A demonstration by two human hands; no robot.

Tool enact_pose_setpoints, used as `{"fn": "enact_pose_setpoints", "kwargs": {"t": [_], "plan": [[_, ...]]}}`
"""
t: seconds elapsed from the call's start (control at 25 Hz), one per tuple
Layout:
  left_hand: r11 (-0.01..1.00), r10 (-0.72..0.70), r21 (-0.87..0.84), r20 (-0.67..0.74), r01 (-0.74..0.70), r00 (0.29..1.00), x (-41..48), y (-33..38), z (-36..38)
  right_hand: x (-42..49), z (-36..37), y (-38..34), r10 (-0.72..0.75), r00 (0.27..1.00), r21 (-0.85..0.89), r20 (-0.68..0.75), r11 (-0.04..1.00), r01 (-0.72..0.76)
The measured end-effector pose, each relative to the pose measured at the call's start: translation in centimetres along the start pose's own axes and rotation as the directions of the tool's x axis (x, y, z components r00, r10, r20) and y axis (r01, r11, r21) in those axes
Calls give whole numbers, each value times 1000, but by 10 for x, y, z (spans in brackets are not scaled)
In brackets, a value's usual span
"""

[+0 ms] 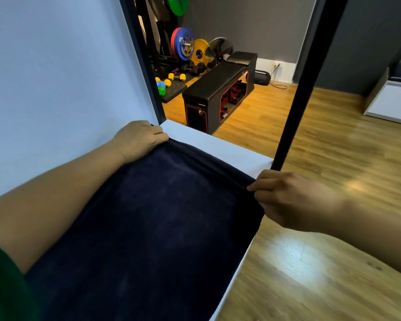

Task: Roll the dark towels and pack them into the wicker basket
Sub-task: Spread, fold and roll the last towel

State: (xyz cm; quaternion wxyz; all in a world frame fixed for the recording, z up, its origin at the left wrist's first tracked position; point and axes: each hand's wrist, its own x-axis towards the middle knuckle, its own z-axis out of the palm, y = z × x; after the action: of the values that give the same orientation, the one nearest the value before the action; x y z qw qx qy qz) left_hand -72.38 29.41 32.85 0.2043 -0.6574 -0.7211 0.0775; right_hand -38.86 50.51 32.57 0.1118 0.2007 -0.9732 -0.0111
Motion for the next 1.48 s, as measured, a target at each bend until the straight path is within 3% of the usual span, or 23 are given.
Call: {"fn": "enact_pose_setpoints", "kwargs": {"t": [0.08, 0.16, 0.2, 0.32, 0.44, 0.52, 0.6, 0.72, 0.8, 0.88, 0.96, 1.04, 1.12, 1.2, 1.28, 1.36, 1.48], "plan": [[999, -20, -44, 12, 20, 1000, -11, 1, 3, 18, -10, -8, 270, 959, 73, 92, 958, -276], [995, -62, -79, 67, 67, 996, -11, -3, -4, 42, -18, -6, 575, 795, 48, 192, 804, -593], [995, -69, -60, 118, 76, 991, -7, -6, -8, 54, -20, -1, 651, 724, 68, 229, 731, -679], [1000, -2, -15, 244, 6, 970, 20, -11, -17, 76, -20, 13, 694, 617, 191, 372, 593, -782], [980, -64, -131, 503, 149, 862, 40, -5, -30, 82, -19, 18, 648, 550, 280, 527, 479, -832], [978, -88, -111, 541, 175, 836, 43, -1, -35, 86, -20, 18, 638, 536, 272, 553, 470, -840], [992, -96, -31, 462, 124, 882, 41, -1, -34, 90, -20, 17, 649, 542, 262, 534, 483, -836], [996, -92, 2, 179, 93, 979, 36, 2, -19, 91, -18, 11, 736, 571, 165, 363, 552, -817], [991, -134, -9, -46, 134, 990, 24, 11, 0, 86, -10, 6, 728, 654, -1, 208, 669, -744], [982, -186, -72, -182, 176, 966, 5, 19, 13, 79, 6, 1, 587, 807, -123, 60, 807, -578], [978, -178, -145, -214, 149, 961, -14, 16, 21, 73, 16, -4, 397, 916, -203, -60, 893, -401], [981, -111, -176, -197, 77, 974, -28, 8, 16, 70, 18, -6, 243, 959, -225, -148, 936, -272], [987, -43, -159, -161, 17, 986, -32, 4, 6, 69, 20, -6, 161, 985, -231, -61, 958, -171], [960, -116, -259, -18, 108, 993, -24, 2, -5, 72, 3, -2, 273, 942, -106, 197, 961, -256], [916, -206, -316, 157, 247, 966, -8, -4, -16, 81, -17, 12, 406, 835, 86, 372, 880, -467], [887, -267, -303, 278, 348, 923, 13, -11, -23, 91, -25, 30, 471, 749, 183, 466, 777, -603], [779, -289, -398, 457, 484, 841, 33, -16, -29, 100, -25, 41, 510, 584, 181, 631, 635, -751]]}}
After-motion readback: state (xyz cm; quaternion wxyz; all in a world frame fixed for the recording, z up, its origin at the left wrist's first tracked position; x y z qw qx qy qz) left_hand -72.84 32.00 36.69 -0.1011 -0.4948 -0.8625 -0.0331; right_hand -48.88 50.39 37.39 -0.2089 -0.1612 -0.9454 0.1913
